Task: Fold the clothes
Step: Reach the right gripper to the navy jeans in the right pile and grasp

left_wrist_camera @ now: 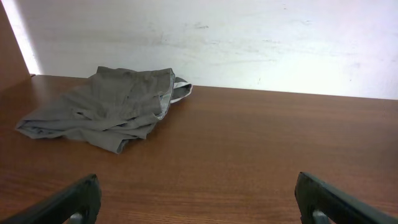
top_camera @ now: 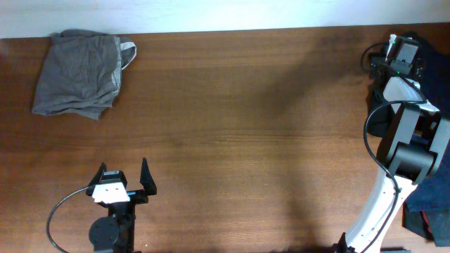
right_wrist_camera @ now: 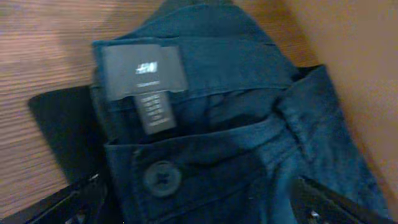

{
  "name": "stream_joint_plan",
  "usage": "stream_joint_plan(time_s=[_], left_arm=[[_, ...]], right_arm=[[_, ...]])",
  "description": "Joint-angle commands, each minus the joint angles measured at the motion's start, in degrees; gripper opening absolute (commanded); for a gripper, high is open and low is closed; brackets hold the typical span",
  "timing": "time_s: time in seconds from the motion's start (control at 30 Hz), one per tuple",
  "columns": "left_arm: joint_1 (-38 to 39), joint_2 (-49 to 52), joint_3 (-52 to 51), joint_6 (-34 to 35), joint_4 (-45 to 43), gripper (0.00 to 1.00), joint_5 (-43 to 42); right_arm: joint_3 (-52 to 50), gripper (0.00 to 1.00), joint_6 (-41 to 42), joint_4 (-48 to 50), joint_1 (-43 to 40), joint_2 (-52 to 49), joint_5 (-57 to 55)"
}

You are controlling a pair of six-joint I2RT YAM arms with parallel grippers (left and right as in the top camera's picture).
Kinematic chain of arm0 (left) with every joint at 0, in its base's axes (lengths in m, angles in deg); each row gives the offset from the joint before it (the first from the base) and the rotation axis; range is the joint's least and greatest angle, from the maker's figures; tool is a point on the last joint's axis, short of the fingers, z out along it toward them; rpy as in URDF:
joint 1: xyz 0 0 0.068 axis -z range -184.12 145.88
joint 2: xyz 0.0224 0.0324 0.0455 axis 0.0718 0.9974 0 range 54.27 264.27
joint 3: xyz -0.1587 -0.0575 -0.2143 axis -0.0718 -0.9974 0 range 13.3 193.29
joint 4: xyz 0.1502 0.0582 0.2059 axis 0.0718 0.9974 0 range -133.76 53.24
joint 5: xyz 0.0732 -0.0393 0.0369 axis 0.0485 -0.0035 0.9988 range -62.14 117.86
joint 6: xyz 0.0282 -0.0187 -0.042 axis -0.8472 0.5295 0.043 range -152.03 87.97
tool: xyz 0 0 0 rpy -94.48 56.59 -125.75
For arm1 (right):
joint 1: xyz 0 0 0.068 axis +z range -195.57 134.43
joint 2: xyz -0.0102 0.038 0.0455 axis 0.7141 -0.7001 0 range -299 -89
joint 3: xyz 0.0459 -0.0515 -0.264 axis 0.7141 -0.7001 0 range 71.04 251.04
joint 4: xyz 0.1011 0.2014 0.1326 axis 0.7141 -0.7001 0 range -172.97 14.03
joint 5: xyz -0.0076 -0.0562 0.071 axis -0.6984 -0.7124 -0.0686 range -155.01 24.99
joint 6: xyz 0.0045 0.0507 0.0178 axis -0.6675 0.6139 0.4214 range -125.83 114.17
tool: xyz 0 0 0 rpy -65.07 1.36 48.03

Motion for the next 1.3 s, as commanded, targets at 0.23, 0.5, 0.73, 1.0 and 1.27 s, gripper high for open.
stream_joint_plan(time_s=[0.23,0.5,0.73,1.0,1.27], left_arm=[[-0.2,-0.39,-0.31,-0.92,0.09,0.99,-0.81],[-0.2,-0.39,-0.31,-0.92,0.09,0.99,-0.81],[-0.2,-0.39,-0.31,-0.92,0.09,0.99,-0.81],[-0.2,-0.39,-0.31,-0.92,0.09,0.99,-0.81],[-0.2,-0.39,-0.31,-0.92,0.09,0.99,-0.81]], right_arm=[[0.66,0.99,1.07,-0.48,0.26,-1.44,3.06],[0.66,0.77,2.73,-1.73,0.26,-2.89,-1.01],[1.2,0.6,4.92,-1.03,0.7,-1.79,-3.43],[1.22,0.31,4.94,-0.28,2.25,0.0,-3.43],[1.44,0.04,6.88,-0.37,3.45,2.14,-3.48]])
